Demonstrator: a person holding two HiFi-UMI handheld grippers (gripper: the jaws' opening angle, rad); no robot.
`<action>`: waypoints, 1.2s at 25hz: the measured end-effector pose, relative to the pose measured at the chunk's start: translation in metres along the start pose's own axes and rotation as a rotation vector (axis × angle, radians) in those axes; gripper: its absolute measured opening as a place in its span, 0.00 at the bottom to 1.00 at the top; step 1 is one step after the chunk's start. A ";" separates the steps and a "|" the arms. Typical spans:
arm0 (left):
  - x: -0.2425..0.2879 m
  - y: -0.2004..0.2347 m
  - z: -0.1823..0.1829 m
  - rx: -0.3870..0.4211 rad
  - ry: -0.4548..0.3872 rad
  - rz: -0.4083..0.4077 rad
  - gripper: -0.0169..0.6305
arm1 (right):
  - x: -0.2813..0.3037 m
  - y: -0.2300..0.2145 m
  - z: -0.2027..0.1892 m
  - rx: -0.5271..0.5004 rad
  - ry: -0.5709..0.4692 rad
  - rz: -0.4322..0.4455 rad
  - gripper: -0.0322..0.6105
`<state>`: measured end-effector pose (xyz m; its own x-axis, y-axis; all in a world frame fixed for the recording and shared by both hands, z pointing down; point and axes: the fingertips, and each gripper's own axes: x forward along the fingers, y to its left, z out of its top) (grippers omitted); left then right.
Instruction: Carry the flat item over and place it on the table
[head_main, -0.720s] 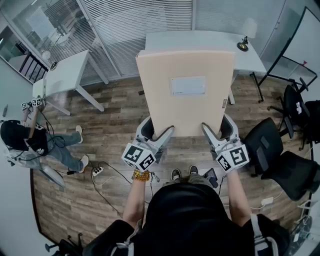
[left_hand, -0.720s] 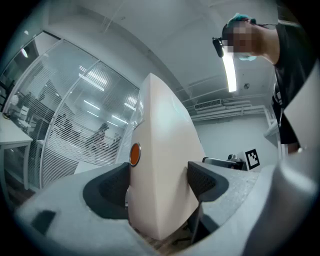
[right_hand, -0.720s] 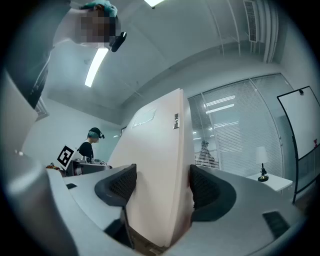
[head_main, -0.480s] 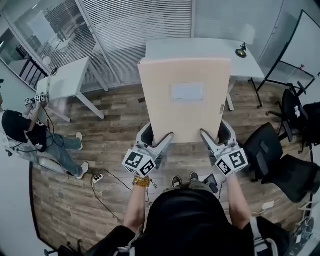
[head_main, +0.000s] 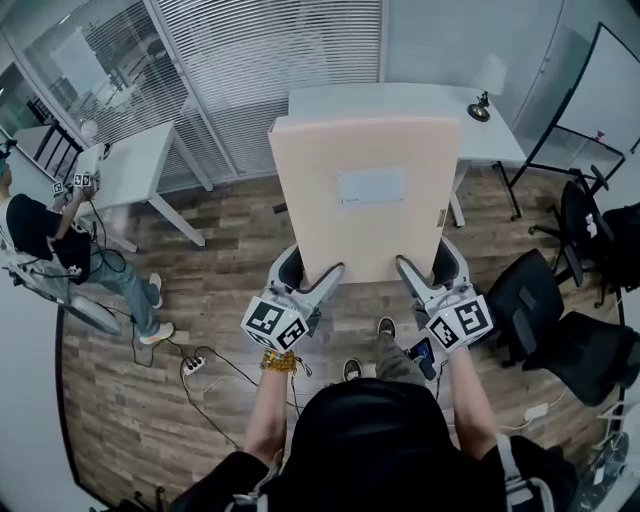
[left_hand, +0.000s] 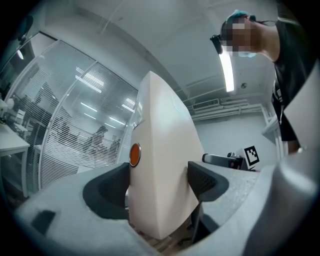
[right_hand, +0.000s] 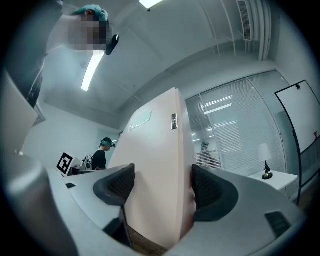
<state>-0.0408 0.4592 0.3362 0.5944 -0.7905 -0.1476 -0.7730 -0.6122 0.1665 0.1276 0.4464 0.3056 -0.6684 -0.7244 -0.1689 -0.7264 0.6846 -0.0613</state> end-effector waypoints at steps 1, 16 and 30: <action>0.003 0.002 -0.001 0.003 0.001 -0.002 0.59 | 0.002 -0.002 0.000 -0.001 -0.003 -0.002 0.56; 0.084 0.088 -0.015 0.017 0.045 0.056 0.59 | 0.102 -0.076 -0.024 0.028 -0.009 0.050 0.56; 0.211 0.147 -0.006 0.035 0.044 0.059 0.59 | 0.185 -0.191 -0.019 0.036 -0.009 0.057 0.56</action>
<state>-0.0275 0.2019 0.3354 0.5557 -0.8259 -0.0954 -0.8141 -0.5639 0.1391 0.1398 0.1805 0.3052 -0.7070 -0.6834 -0.1821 -0.6808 0.7273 -0.0869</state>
